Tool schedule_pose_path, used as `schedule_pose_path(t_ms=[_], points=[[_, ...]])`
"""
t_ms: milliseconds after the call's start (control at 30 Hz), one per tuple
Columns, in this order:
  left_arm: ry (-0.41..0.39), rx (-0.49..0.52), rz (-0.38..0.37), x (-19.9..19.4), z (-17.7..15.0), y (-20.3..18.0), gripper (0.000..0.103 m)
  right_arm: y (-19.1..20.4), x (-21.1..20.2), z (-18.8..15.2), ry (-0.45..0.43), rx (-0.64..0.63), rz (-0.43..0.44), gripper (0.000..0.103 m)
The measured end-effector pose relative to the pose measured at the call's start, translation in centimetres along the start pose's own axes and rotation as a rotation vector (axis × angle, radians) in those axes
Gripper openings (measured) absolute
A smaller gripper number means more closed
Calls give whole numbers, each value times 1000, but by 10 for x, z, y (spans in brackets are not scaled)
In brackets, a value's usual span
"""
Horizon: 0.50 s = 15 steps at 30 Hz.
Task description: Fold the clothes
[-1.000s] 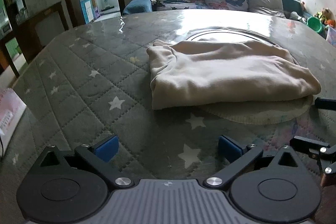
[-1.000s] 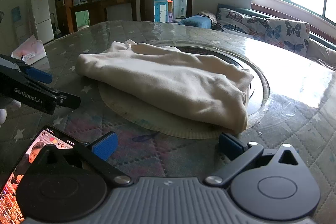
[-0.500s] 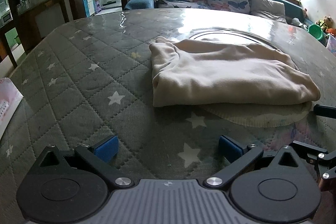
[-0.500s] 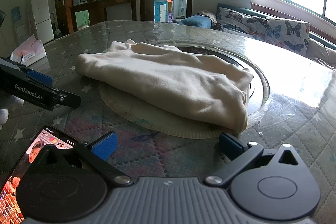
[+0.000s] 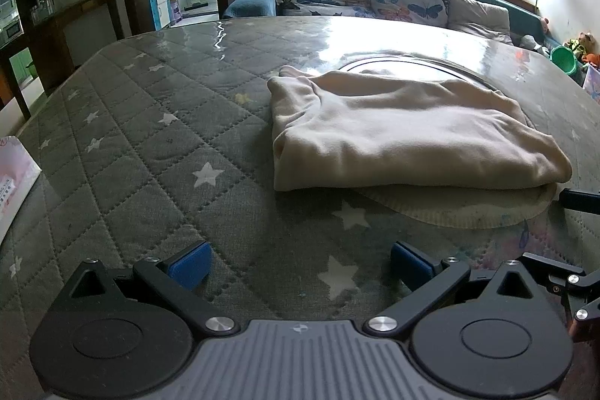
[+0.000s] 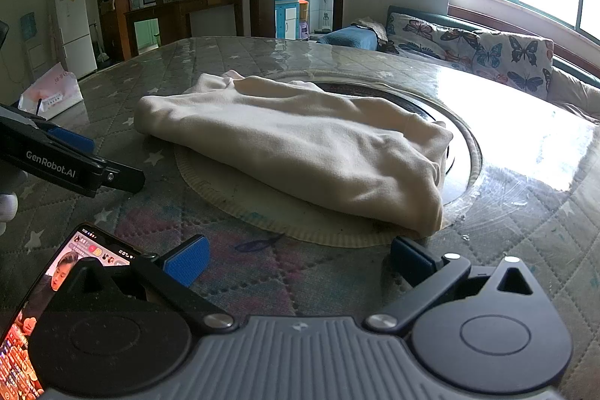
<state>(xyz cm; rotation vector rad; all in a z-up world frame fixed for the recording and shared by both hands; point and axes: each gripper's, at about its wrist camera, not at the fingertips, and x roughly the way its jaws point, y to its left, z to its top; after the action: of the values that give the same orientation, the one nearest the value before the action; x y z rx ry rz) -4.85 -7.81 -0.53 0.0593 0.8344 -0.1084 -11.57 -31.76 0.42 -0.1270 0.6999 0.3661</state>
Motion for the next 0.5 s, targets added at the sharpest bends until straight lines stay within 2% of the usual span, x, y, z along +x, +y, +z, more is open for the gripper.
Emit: schedule_pose_path(t_ms=[500], points=[[8, 0, -4, 0, 1, 1, 103, 0, 1, 0, 0, 3, 1, 103]])
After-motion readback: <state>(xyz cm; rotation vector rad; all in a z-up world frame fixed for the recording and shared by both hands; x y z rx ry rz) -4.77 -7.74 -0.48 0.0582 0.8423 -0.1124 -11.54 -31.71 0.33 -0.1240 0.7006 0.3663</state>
